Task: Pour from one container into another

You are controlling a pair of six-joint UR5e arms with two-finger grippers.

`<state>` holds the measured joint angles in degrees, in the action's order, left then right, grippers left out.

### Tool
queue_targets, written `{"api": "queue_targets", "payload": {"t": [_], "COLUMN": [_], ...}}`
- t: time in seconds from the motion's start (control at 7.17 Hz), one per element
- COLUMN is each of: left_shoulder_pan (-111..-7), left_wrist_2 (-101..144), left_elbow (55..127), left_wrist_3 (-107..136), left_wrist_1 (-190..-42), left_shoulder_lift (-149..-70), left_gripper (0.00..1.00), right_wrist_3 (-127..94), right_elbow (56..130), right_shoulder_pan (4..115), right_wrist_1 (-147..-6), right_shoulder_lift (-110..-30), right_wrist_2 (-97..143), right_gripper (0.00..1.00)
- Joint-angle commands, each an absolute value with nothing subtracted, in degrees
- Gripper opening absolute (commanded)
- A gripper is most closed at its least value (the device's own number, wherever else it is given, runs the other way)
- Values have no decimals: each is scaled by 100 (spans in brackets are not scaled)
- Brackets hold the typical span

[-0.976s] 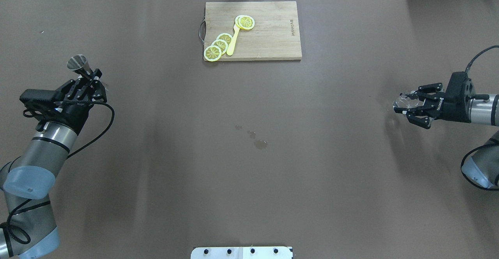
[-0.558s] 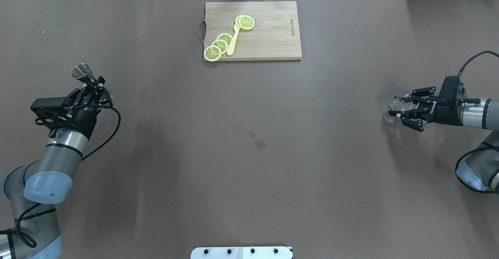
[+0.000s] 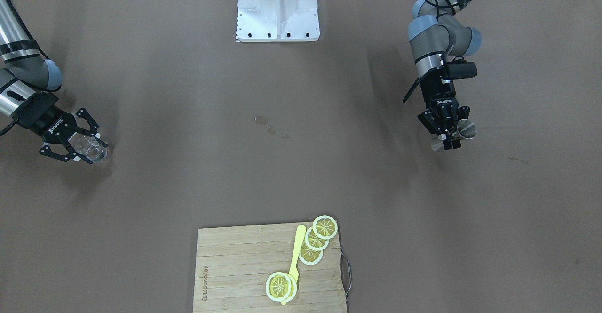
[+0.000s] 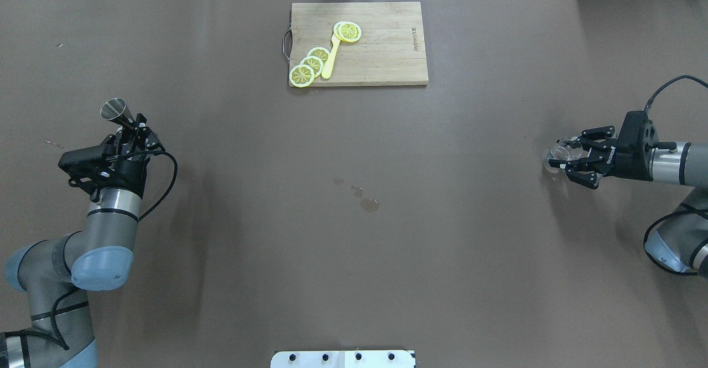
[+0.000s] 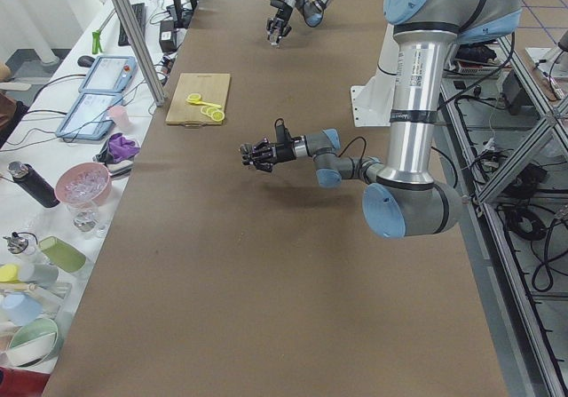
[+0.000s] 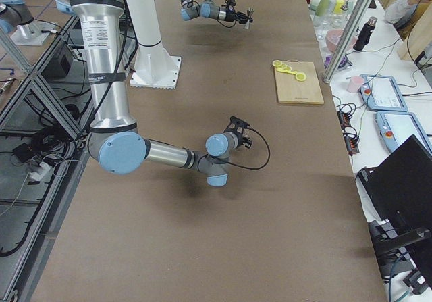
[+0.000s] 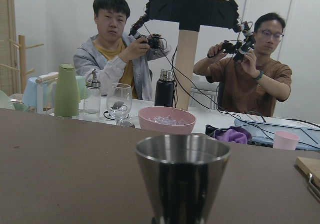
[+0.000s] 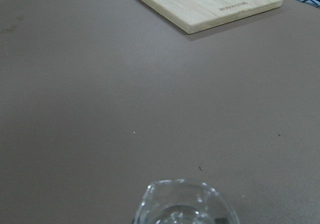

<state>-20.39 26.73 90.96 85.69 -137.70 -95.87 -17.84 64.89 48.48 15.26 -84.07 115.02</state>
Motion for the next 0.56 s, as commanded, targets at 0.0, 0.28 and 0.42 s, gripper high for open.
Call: {"api": "queue_targets", "payload": {"t": [0.0,0.28,0.42], "left_shoulder_pan": [-2004,-1890,-1829], "left_wrist_2": [2427,2023,1874], "left_elbow": [9088,9070,9070], "left_wrist_3": [9086,9856,10209], "left_wrist_1": [-13369,-12513,-12168], "left_shoulder_lift": [-9615,-9624,-9615], "left_gripper": [0,0,0], "right_wrist_3": [-1775,-1775,-1775], "right_elbow": [6451,6451,6451], "right_shoulder_pan": [4834,4834,4825], "right_wrist_1": [1529,1529,1529], "right_shoulder_lift": [-8385,-8385,-8385], "right_wrist_2": [11505,11496,11496], "right_gripper": [0,0,0]}}
